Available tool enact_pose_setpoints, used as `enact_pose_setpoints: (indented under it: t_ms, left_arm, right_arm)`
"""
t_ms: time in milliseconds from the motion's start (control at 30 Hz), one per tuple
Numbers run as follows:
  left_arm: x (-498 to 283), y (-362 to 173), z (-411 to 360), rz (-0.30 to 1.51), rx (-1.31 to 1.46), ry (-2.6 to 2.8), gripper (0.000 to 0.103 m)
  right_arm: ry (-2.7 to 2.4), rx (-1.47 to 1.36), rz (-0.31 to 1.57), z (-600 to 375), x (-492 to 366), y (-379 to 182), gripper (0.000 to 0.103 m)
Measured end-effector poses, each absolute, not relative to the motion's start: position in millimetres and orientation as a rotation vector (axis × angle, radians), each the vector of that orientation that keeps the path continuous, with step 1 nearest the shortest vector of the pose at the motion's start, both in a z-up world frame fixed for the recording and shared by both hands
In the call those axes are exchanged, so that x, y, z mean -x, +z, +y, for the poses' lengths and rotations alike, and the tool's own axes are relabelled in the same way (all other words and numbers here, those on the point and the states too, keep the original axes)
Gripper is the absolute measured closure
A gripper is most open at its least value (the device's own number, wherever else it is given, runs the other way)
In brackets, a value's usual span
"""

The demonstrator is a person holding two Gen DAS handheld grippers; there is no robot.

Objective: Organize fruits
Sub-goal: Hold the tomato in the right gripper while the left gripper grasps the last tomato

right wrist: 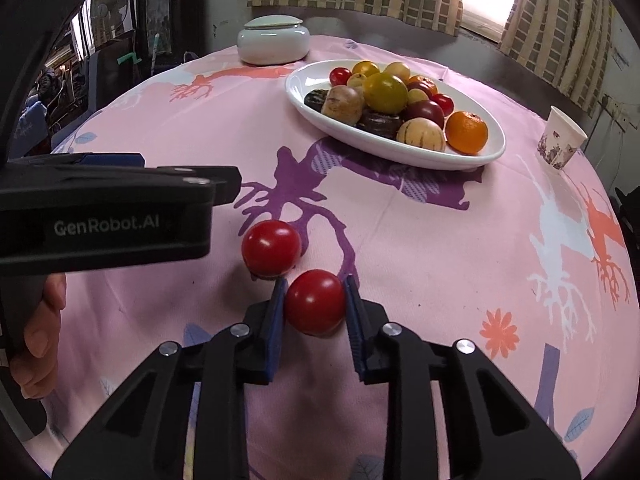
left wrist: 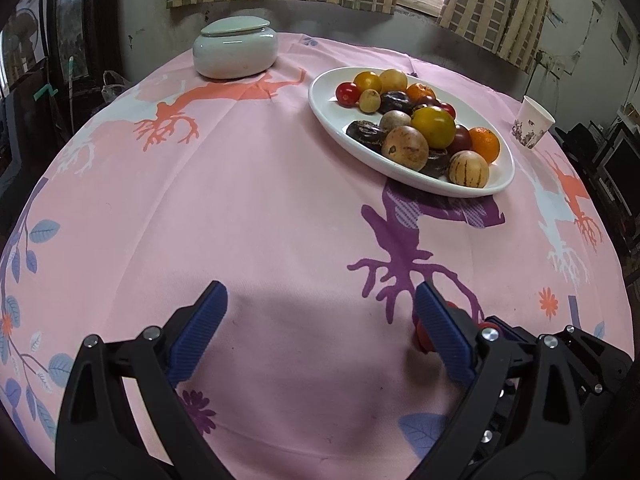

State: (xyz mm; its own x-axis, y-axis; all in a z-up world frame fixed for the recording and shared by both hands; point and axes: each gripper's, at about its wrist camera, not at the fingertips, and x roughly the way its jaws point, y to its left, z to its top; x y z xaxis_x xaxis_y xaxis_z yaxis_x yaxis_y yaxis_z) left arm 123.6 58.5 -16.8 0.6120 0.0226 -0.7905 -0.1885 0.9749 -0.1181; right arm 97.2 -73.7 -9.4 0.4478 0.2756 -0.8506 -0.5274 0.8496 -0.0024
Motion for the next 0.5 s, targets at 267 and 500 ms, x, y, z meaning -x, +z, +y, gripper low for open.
enact_pose_setpoints:
  t_ms: [267,500]
  left_arm:
    - [-121.6,-19.2,43.9,0.901,0.132,0.096,0.007]
    - [-114.8,-17.3,22.2,0.859,0.03,0.08,0.007]
  right_arm:
    - [0.443,0.104,1.009,-132.9,-96.8,-1.6,0.075]
    - [0.393,0.044,1.026,-154.8,-104.1,2.6,0.075]
